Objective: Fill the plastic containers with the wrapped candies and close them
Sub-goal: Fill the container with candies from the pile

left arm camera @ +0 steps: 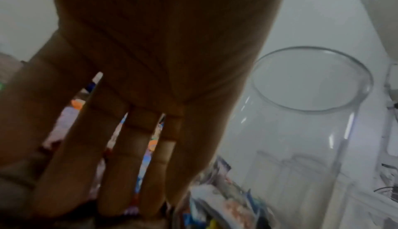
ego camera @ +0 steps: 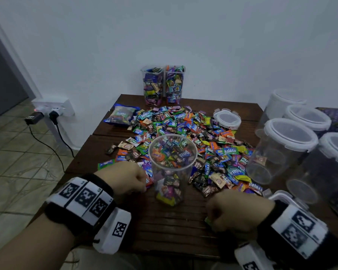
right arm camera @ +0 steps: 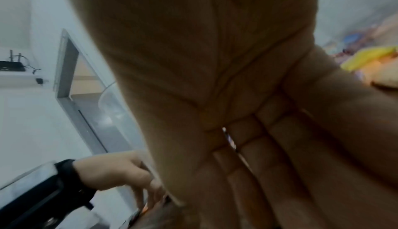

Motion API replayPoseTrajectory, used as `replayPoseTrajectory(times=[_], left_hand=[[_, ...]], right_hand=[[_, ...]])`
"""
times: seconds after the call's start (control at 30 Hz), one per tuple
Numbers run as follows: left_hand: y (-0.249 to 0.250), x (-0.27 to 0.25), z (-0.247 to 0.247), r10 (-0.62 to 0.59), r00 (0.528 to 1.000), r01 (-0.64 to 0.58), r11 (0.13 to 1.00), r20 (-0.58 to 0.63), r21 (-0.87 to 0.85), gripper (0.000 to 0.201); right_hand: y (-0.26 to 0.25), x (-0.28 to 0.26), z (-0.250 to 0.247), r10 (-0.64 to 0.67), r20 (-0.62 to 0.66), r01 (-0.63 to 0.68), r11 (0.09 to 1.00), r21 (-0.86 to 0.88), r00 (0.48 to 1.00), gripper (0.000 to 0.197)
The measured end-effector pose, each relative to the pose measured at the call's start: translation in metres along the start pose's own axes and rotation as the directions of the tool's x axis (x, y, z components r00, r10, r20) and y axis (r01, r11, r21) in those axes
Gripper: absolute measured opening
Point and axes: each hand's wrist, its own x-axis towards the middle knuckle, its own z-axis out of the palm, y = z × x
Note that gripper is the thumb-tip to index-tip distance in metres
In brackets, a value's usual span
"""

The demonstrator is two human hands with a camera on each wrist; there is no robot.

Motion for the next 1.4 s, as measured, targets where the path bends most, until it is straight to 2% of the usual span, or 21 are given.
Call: replayPoseTrajectory(times=[0.07,0.13,0.2,0.3,0.37,0.43,0.5,0.53,0.57,0.6,0.67,0.73,0.8,0.87,1.0,1.1,1.17,1.27,1.4], left_hand=[[0.000,0.005,0.005,0.013,0.999,-0.012,0.999,0.045,-0.036,0.008],[0.000,0.012,0.007,0.016,0.999,-0.014,0.999,0.038,-0.043,0.008],[-0.001,0.019,0.008,0.006,1.000,-0.006,0.997,0.002,-0.075,0.012],[-0.005,0.029,0.007,-0.012,0.997,0.003,0.992,-0.074,-0.124,0.010],[-0.006,0.031,0.006,-0.013,0.996,0.002,0.992,-0.086,-0.126,0.019],[-0.008,0.031,0.002,-0.012,0.994,0.001,0.994,-0.106,-0.105,0.018],[-0.013,0.031,-0.005,-0.031,0.984,0.023,0.999,-0.176,-0.046,0.017],[-0.016,0.030,-0.008,-0.051,0.975,0.052,0.999,-0.218,-0.005,0.020],[-0.020,0.030,-0.011,-0.078,0.965,0.088,0.996,-0.250,0.029,0.028],[-0.022,0.031,-0.012,-0.098,0.960,0.116,0.992,-0.263,0.054,0.043],[-0.025,0.035,-0.011,-0.117,0.967,0.142,0.985,-0.228,0.098,0.080],[-0.025,0.043,-0.008,-0.097,0.981,0.121,0.983,-0.170,0.139,0.106],[-0.024,0.052,-0.006,-0.066,0.991,0.085,0.983,-0.115,0.162,0.121],[-0.020,0.060,-0.004,-0.048,0.996,0.061,0.978,-0.070,0.201,0.126],[-0.009,0.069,-0.004,-0.041,0.999,0.046,0.942,-0.021,0.333,0.105],[-0.005,0.070,-0.006,-0.009,1.000,-0.001,0.934,0.025,0.358,0.096],[-0.002,0.068,-0.007,-0.024,0.999,0.006,0.925,0.041,0.380,0.082],[0.000,0.068,-0.009,-0.012,1.000,0.012,0.917,-0.003,0.398,0.047],[0.002,0.066,-0.011,-0.028,0.994,0.065,0.924,-0.103,0.376,0.030]], right_hand=[[-0.002,0.006,0.005,-0.043,0.086,0.036,0.996,0.081,0.995,0.013],[0.000,0.014,0.003,-0.040,0.107,0.021,0.984,0.174,0.993,0.016],[0.004,0.025,-0.005,-0.009,0.027,0.003,0.975,0.224,1.000,0.012],[0.007,0.043,-0.020,0.023,-0.109,-0.002,0.982,0.190,0.994,0.004],[0.006,0.051,-0.030,0.040,-0.139,-0.023,0.992,0.123,0.989,0.003],[0.005,0.054,-0.038,0.050,-0.159,-0.037,0.996,0.087,0.986,0.009],[0.006,0.052,-0.044,0.062,-0.250,-0.043,0.996,0.078,0.966,0.021],[0.007,0.051,-0.045,0.067,-0.322,-0.048,0.997,0.067,0.945,0.019],[0.007,0.049,-0.045,0.077,-0.386,-0.060,0.997,0.055,0.919,0.009],[0.007,0.048,-0.046,0.089,-0.435,-0.076,0.996,0.046,0.896,0.013],[0.010,0.052,-0.043,0.133,-0.435,-0.135,0.991,0.026,0.891,0.058],[0.011,0.056,-0.042,0.150,-0.388,-0.160,0.987,0.005,0.909,0.085],[0.011,0.062,-0.044,0.148,-0.306,-0.160,0.987,-0.014,0.940,0.097],[0.008,0.065,-0.046,0.139,-0.232,-0.154,0.987,-0.047,0.963,0.099],[0.002,0.070,-0.049,0.124,-0.214,-0.154,0.980,-0.129,0.969,0.082],[0.002,0.073,-0.048,0.129,-0.239,-0.165,0.977,-0.135,0.962,0.068],[0.002,0.075,-0.047,0.122,-0.266,-0.158,0.980,-0.120,0.956,0.060],[0.001,0.081,-0.043,0.105,-0.294,-0.137,0.986,-0.093,0.950,0.048],[0.001,0.083,-0.042,0.115,-0.300,-0.159,0.979,-0.126,0.947,0.043]])
